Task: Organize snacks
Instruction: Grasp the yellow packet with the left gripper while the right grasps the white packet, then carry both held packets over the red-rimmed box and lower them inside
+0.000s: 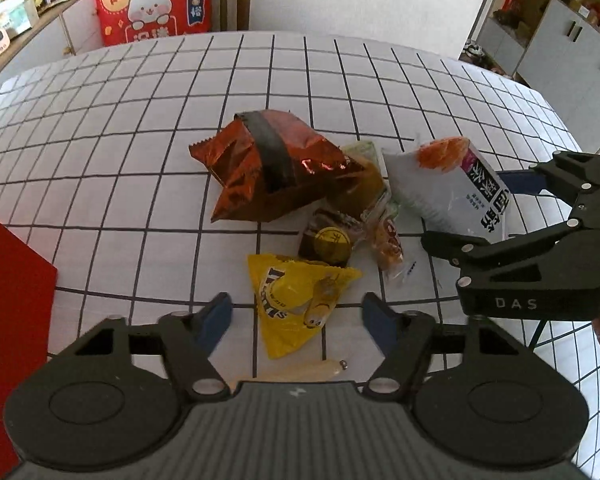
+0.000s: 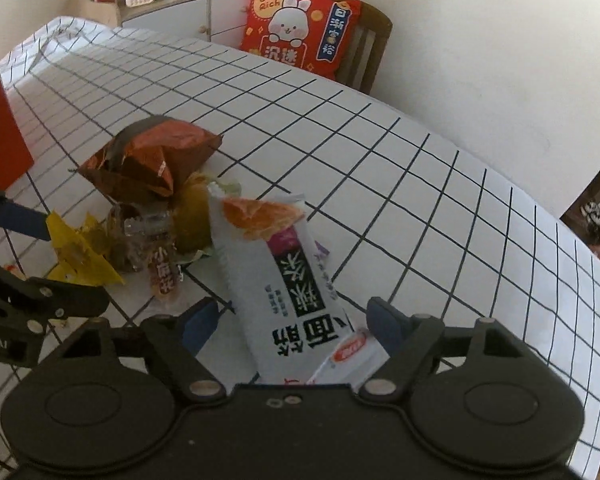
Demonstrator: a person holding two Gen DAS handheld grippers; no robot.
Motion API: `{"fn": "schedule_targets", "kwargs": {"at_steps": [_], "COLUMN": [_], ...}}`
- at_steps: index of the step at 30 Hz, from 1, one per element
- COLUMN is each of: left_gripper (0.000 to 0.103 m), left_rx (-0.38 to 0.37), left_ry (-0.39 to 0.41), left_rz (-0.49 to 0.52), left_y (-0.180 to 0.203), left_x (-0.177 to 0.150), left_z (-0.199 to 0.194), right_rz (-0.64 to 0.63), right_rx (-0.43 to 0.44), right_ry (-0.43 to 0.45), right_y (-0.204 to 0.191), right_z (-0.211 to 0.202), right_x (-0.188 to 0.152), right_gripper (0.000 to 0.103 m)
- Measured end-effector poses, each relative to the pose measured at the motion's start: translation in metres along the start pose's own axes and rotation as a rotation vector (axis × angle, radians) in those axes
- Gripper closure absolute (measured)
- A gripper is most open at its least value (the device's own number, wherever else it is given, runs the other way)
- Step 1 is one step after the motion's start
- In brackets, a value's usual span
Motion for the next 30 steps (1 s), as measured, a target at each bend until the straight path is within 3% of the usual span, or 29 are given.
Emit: {"fn": "schedule_targets", "kwargs": {"at_steps": [4, 6, 9, 11, 15, 30], "left_gripper": [0.046, 0.057, 0.061, 0.067, 0.068, 0.068], "left_rx": [0.015, 0.015, 0.018, 0.027, 0.031, -0.009], "left_ry": [0.007, 0.01, 0.012, 0.012, 0.007, 0.047], "left_rz": [0.019, 0.025, 0.031, 0.038, 0.037, 0.017], "left_y": [0.001, 0.002, 0.002, 0.002, 0.003, 0.006], "left_x": [0.001, 0.002, 0.004, 0.003, 0.002, -0.018], "left_z": [0.0, 0.0, -0.001, -0.002, -0.006, -0.064], "right_rz": [0.016, 0.028, 0.039, 0.053, 0.11, 0.201], "right_rx": [-0.003, 0.0, 0.003, 0.002, 0.011, 0.043], "right_ry": [0.002, -0.001, -0.004, -0.008, -0.019, -0.008], "right_y": [0.002, 0.002, 0.003, 0.004, 0.005, -0.009], "right_z": [-0.001, -0.001, -0.004, -0.007, -0.015, -0.091], "right_x": [0.001, 0.002, 0.001, 0.0, -0.003, -0.013], "right_gripper": [0.032, 0.038, 0.047, 0.059, 0.07, 0.072]}}
Point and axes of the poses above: each gripper's, at about its wrist camera, not at the fingertips, and z roughly the way its jaws point, y to its right, x to its top, the point moved 8 cm from there along z, roughly the way its jaws point, and after that the axes turned 14 degrees about -x, right-handed, at the moved point
